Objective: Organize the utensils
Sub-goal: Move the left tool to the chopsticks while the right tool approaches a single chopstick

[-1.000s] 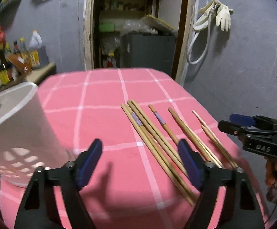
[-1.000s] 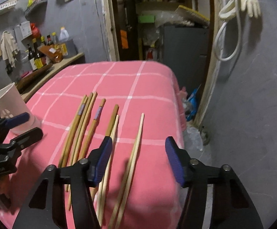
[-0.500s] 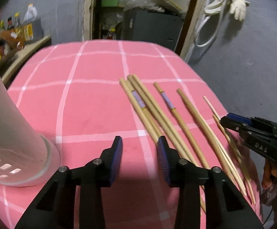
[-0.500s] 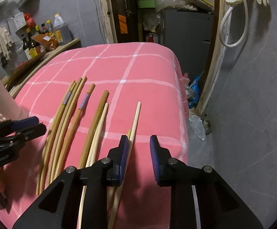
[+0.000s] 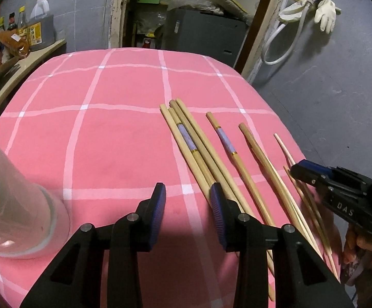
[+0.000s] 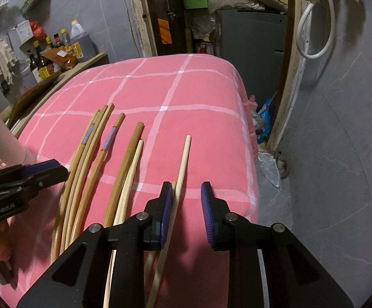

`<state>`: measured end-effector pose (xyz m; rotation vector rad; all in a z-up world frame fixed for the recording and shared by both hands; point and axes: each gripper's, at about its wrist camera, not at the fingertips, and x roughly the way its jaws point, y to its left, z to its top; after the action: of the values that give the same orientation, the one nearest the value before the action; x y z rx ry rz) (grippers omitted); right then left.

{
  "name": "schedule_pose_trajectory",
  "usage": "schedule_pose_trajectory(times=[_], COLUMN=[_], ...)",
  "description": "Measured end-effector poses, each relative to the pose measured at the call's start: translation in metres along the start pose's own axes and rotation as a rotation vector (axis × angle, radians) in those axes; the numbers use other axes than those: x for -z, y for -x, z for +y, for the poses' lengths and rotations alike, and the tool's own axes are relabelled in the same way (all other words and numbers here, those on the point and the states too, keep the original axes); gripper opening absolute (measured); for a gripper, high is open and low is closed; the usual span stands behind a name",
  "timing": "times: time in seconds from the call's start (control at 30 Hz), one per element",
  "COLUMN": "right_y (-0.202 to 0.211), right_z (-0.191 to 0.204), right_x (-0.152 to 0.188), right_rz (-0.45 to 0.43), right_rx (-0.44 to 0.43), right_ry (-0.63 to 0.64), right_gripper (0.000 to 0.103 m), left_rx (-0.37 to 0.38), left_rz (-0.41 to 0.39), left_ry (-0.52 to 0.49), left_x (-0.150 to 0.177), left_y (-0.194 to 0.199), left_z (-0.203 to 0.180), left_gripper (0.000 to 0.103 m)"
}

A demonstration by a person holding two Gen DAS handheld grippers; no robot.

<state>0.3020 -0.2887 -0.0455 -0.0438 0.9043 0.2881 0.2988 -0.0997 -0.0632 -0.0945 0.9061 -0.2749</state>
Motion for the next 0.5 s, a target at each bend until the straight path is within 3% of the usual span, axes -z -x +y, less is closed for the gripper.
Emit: schedule_pose_trajectory(times=[0.5], right_y=[-0.004], right_z=[-0.003], right_x=[-0.003], right_rz=[-0.004], right_rx=[0.008], right_ry=[-0.033], right_gripper=[0.021], left_rx=[-0.022], left_rz=[0.047], left_ry=[0.015], left_x=[-0.012], left_y=[-0.013], left_z=[0.001], left_gripper=[0.032])
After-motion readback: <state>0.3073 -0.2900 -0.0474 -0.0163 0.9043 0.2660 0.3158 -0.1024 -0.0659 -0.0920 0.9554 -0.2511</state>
